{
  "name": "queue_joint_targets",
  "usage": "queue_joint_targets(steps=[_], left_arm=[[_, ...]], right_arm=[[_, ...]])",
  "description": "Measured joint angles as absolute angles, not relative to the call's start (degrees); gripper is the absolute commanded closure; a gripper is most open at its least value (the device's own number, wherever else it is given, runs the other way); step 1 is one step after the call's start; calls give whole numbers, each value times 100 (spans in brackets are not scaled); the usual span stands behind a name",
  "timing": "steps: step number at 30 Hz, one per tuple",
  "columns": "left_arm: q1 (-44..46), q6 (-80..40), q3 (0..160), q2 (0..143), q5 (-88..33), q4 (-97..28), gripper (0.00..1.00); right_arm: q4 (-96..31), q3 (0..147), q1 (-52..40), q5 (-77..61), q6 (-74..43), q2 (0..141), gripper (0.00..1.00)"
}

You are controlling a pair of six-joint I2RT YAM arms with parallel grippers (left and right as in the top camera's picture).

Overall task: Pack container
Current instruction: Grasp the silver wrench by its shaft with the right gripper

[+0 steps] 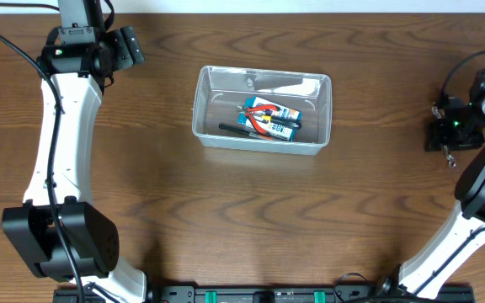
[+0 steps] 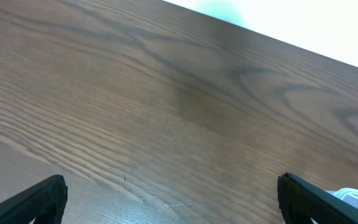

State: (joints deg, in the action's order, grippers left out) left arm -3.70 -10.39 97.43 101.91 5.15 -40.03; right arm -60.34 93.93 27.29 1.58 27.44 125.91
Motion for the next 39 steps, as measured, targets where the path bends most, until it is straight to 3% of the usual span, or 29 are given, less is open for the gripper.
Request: queue_joint_targets(steps=[7, 16, 24, 35, 39], left_arm=[[-370, -1039, 9743, 10191, 515, -4003, 2], [-370, -1041, 9743, 10191, 515, -4003, 2], [-370, -1039, 9743, 10191, 515, -4003, 2], [-370, -1039, 9743, 10191, 515, -4003, 2], [-370, -1039, 9743, 10191, 515, -4003, 2]], right_arm=[[-6031, 9393, 2998, 137, 2617, 12595, 48], [-6012, 9393, 3048, 34, 2574, 12597, 70], [-5931, 9393, 3048, -30, 2574, 12597, 80], [-5833, 9393, 3048, -156, 2624, 12597, 83], [-5828, 9393, 3048, -178, 2659, 12597, 94]])
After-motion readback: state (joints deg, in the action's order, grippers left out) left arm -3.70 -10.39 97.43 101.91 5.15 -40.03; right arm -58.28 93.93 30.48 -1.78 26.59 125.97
